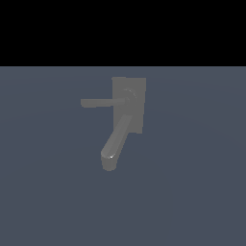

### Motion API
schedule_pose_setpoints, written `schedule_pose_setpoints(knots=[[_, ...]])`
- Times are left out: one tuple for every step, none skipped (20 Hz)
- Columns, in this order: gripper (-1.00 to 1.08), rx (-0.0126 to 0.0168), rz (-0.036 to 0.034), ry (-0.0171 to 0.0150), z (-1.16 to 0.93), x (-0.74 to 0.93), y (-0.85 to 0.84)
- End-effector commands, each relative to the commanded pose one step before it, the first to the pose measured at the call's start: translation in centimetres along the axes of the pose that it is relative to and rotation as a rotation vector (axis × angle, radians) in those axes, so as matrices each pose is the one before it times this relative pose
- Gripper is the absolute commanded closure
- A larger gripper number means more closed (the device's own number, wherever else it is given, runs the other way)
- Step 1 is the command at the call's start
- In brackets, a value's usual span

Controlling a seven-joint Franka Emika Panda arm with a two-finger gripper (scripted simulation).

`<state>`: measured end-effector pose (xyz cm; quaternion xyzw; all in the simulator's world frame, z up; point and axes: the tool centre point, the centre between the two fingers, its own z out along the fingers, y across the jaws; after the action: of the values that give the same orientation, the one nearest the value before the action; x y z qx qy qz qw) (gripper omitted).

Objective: Turn on the faucet by rotating a designated handle.

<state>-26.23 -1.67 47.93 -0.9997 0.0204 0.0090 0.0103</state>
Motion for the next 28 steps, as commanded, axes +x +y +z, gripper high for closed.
schedule_pose_setpoints(knots=[[1.08, 0.0, 0.0, 0.0, 0.0, 0.0, 0.001], [1.08, -0.00008, -0.00063, 0.00027, 0.001, 0.011, -0.009], [1.08, -0.0002, -0.0014, 0.00062, 0.007, 0.042, -0.009], [1.08, -0.00055, -0.00236, 0.00114, 0.008, 0.065, -0.018], [1.08, -0.00134, -0.00325, 0.00184, 0.005, 0.091, -0.023], [1.08, -0.00281, -0.00367, 0.00269, -0.004, 0.115, -0.017], [1.08, -0.0045, -0.00305, 0.00324, -0.02, 0.114, 0.001], [1.08, -0.00604, -0.002, 0.00353, -0.039, 0.099, 0.02], [1.08, -0.00758, -0.00093, 0.00382, -0.057, 0.083, 0.038], [1.08, -0.00916, 0.00009, 0.00415, -0.076, 0.069, 0.056], [1.08, -0.01074, 0.00104, 0.00451, -0.094, 0.058, 0.075], [1.08, -0.01228, 0.00184, 0.00491, -0.112, 0.05, 0.091], [1.08, -0.01355, 0.00235, 0.00529, -0.127, 0.047, 0.104], [1.08, -0.01517, 0.00253, 0.00594, -0.143, 0.055, 0.115], [1.08, -0.01666, 0.00232, 0.00664, -0.155, 0.073, 0.123], [1.08, -0.01826, 0.00217, 0.00735, -0.169, 0.089, 0.131], [1.08, -0.02016, 0.00232, 0.00807, -0.188, 0.1, 0.145], [1.08, -0.02233, 0.00269, 0.00882, -0.211, 0.107, 0.161], [1.08, -0.0244, 0.00292, 0.00956, -0.233, 0.118, 0.176], [1.08, -0.02645, 0.00297, 0.01031, -0.255, 0.132, 0.189], [1.08, -0.02865, 0.00303, 0.01109, -0.278, 0.147, 0.204], [1.08, -0.03091, 0.00311, 0.01185, -0.303, 0.163, 0.219], [1.08, -0.03315, 0.00311, 0.0126, -0.328, 0.179, 0.233], [1.08, -0.03539, 0.00304, 0.01332, -0.354, 0.197, 0.246], [1.08, -0.0376, 0.0029, 0.014, -0.379, 0.216, 0.259], [1.08, -0.03983, 0.00269, 0.01467, -0.406, 0.236, 0.27], [1.08, -0.04206, 0.00239, 0.01531, -0.433, 0.258, 0.281], [1.08, -0.04347, 0.00195, 0.01564, -0.451, 0.277, 0.286]])
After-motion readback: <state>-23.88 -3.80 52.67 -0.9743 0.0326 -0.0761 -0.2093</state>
